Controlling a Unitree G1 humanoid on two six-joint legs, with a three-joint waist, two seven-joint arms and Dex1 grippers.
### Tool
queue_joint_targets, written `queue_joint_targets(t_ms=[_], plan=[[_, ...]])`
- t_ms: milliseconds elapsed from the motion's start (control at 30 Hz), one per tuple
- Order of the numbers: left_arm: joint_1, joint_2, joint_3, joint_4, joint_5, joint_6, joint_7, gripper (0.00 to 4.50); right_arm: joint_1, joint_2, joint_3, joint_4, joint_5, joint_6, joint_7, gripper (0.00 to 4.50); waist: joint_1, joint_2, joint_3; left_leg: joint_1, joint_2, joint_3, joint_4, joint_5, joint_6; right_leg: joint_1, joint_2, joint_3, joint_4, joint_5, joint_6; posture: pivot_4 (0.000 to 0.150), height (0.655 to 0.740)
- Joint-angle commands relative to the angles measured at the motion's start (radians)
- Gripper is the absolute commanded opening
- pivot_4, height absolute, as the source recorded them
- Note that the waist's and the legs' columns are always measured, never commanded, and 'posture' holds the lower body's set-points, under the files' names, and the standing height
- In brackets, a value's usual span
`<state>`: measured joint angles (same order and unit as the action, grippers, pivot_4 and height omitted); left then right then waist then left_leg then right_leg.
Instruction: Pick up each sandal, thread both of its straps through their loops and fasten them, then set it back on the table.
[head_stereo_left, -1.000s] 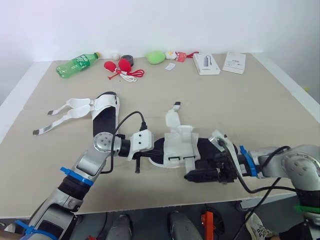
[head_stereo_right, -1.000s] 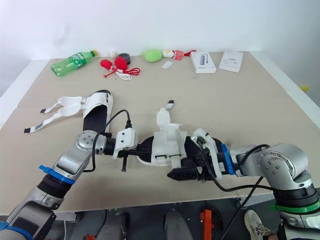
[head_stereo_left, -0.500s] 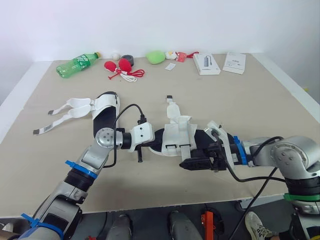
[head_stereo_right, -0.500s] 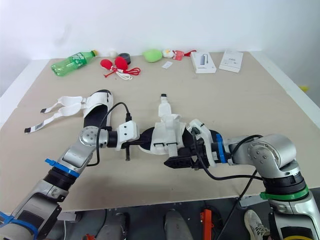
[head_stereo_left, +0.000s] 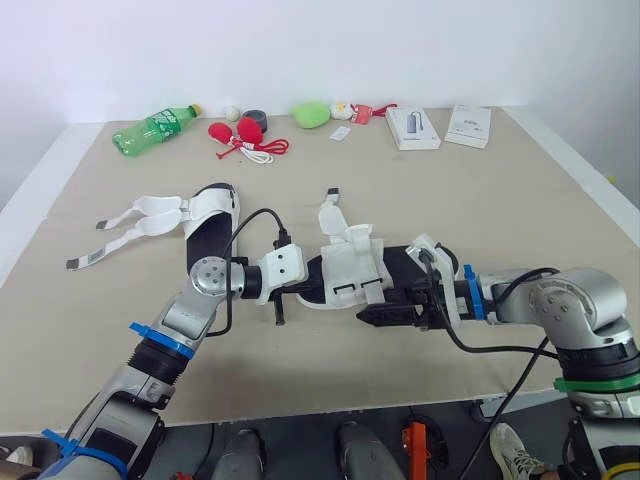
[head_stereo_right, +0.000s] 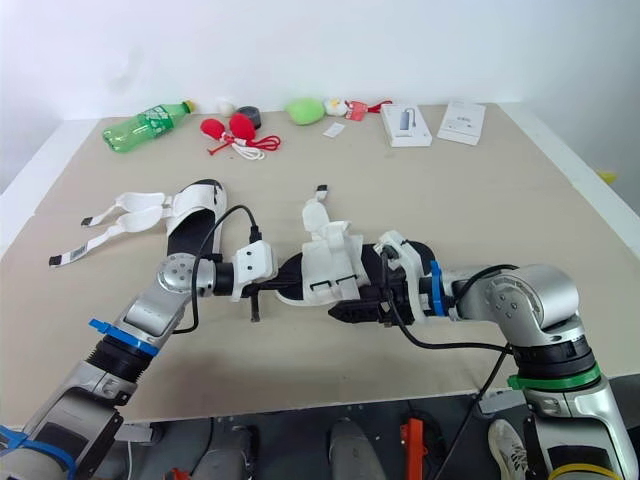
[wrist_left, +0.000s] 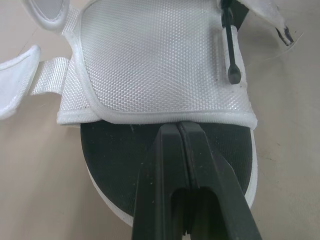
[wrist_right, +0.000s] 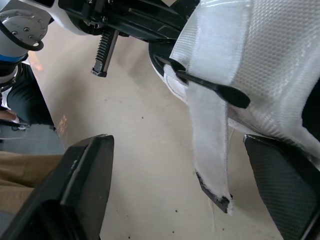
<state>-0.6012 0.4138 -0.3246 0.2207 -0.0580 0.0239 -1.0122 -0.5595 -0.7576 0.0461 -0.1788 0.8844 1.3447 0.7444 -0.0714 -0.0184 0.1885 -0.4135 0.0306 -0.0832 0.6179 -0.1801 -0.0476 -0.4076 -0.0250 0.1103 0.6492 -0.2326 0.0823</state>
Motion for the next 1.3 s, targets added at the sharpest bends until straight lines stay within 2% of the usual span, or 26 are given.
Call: queue_joint_targets(t_ms=[33, 100, 133, 200, 233, 633, 1300], plan=[[0.010, 0.005, -0.005, 0.001, 0.015, 0.009, -0.006, 0.00, 0.023, -0.020, -0.004, -0.039, 0.000, 0.002, 0.025, 2.67, 0.000, 0.000, 0.000, 0.000, 0.000, 0.000, 0.000, 0.000, 0.000, 0.000, 0.000, 0.000, 0.000, 0.000, 0.000, 0.150, 0.7400], [0.012, 0.006, -0.006, -0.001, 0.016, 0.009, -0.007, 0.00, 0.061, -0.034, -0.003, -0.072, 0.006, 0.011, 0.033, 1.71, 0.000, 0.000, 0.000, 0.000, 0.000, 0.000, 0.000, 0.000, 0.000, 0.000, 0.000, 0.000, 0.000, 0.000, 0.000, 0.150, 0.7400], [0.013, 0.006, -0.007, -0.002, 0.017, 0.009, -0.008, 0.00, 0.072, -0.037, -0.004, -0.082, 0.007, 0.013, 0.035, 1.05, 0.000, 0.000, 0.000, -0.001, 0.000, 0.000, 0.000, 0.000, 0.000, 0.000, 0.000, 0.000, 0.000, 0.000, 0.001, 0.150, 0.7400], [0.015, 0.006, -0.008, -0.005, 0.017, 0.011, -0.008, 0.00, 0.098, -0.040, -0.010, -0.101, 0.010, 0.019, 0.034, 0.17, 0.000, 0.000, 0.000, -0.001, 0.000, 0.000, 0.000, 0.000, 0.000, 0.000, 0.000, 0.000, 0.000, -0.001, 0.002, 0.150, 0.7400], [0.015, 0.006, -0.008, -0.005, 0.017, 0.012, -0.009, 0.00, 0.115, -0.041, -0.015, -0.111, 0.014, 0.023, 0.032, 0.06, 0.001, 0.000, 0.000, -0.001, 0.000, 0.000, 0.000, 0.000, 0.000, 0.000, 0.000, 0.000, 0.000, 0.000, 0.002, 0.150, 0.7400], [0.017, 0.001, -0.014, -0.010, 0.017, 0.015, -0.015, 0.00, 0.252, -0.114, -0.036, -0.207, 0.062, 0.065, 0.070, 0.06, 0.002, 0.000, 0.000, -0.001, 0.000, 0.000, 0.000, 0.000, 0.000, 0.000, 0.000, 0.000, 0.000, -0.001, 0.002, 0.150, 0.7400], [0.020, 0.000, -0.016, -0.015, 0.018, 0.017, -0.014, 0.00, 0.271, -0.163, -0.053, -0.217, 0.111, 0.074, 0.107, 0.06, 0.003, 0.000, 0.000, -0.001, 0.000, 0.000, 0.000, 0.000, 0.000, 0.000, 0.000, 0.000, 0.000, -0.001, 0.001, 0.150, 0.7400]])
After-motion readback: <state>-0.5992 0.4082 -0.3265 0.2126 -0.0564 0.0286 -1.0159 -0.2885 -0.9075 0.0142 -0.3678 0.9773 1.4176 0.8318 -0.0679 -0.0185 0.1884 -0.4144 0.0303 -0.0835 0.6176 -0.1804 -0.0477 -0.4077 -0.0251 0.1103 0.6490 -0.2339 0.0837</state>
